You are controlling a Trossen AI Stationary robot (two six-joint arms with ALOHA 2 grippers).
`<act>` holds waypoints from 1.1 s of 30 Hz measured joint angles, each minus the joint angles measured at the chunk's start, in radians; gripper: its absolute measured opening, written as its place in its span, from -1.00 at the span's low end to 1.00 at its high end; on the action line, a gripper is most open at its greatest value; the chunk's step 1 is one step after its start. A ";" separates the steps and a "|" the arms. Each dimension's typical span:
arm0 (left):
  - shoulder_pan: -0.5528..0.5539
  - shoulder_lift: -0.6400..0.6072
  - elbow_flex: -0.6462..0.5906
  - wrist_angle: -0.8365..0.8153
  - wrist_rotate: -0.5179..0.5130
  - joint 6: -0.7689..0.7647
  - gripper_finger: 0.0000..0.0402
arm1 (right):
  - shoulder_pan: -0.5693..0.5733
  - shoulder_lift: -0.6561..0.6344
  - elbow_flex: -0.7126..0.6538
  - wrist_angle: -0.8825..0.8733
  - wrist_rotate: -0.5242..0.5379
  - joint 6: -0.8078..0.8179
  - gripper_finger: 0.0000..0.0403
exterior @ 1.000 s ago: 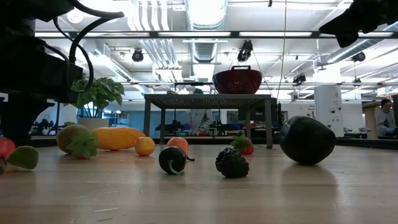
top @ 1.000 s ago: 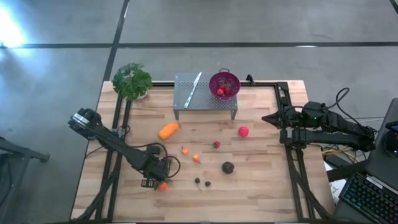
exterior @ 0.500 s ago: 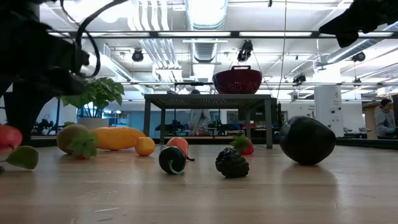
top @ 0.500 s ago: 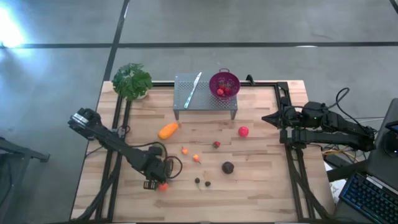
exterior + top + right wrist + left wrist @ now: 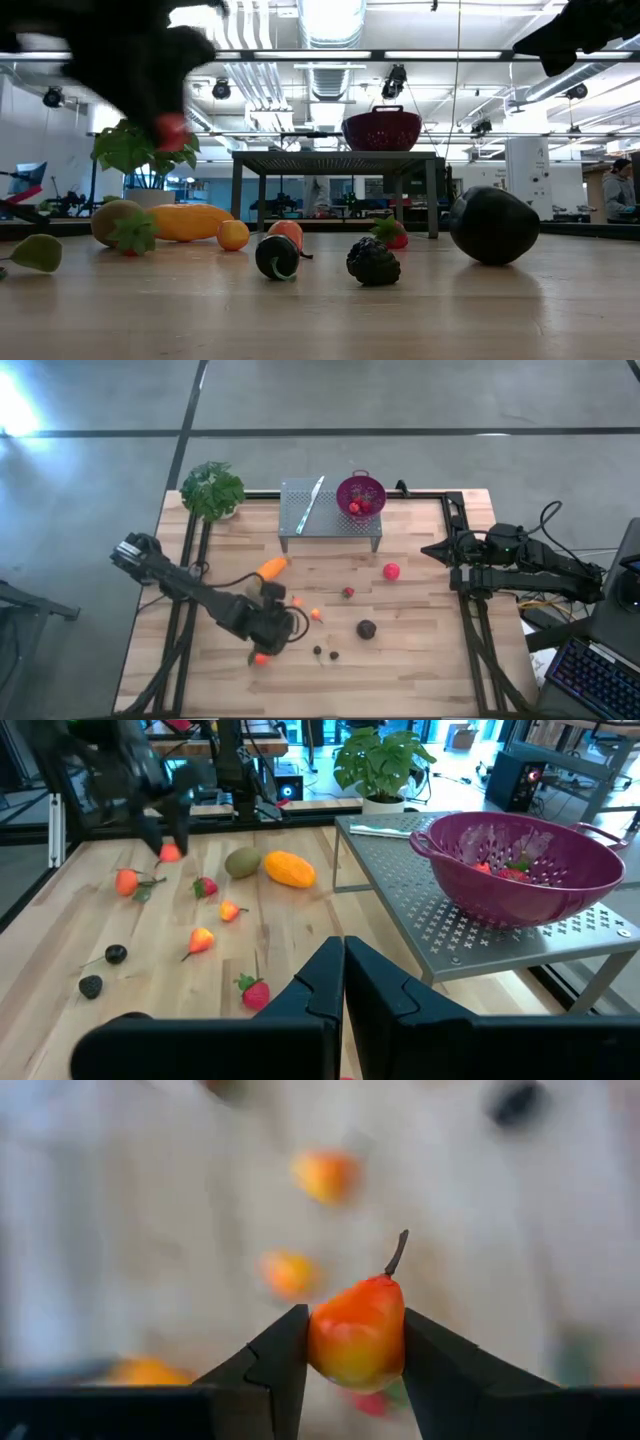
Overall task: Pick & Place Fruit
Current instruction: Put the orange pear into the violet strainer bowl on the shelf
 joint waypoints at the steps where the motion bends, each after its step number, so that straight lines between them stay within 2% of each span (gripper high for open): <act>1: 0.009 0.000 0.020 0.006 -0.056 0.033 -0.27 | 0.000 0.000 0.000 0.000 0.000 0.000 -0.96; 5: 0.051 0.000 0.093 0.076 -0.269 0.168 -0.27 | 0.000 0.000 0.000 0.000 0.000 0.000 -0.96; 8: 0.089 0.000 0.137 0.178 -0.383 0.290 -0.27 | 0.000 0.000 0.000 0.000 0.000 0.000 -0.96; 10: 0.122 0.000 0.156 0.271 -0.420 0.376 -0.27 | 0.000 0.000 0.000 0.000 0.000 0.000 -0.96; 14: 0.196 0.000 0.177 0.472 -0.420 0.542 -0.27 | 0.000 0.000 0.000 0.000 0.000 0.000 -0.96; 20: 0.313 0.000 0.201 0.685 -0.358 0.680 -0.27 | 0.000 0.000 0.000 0.000 0.000 0.000 -0.96; 24: 0.399 0.000 0.210 0.817 -0.213 0.698 -0.27 | 0.000 0.000 0.000 0.000 0.000 0.000 -0.96; 33: 0.582 0.000 0.212 1.051 0.122 0.601 -0.27 | 0.000 0.000 0.000 0.000 0.000 0.000 -0.96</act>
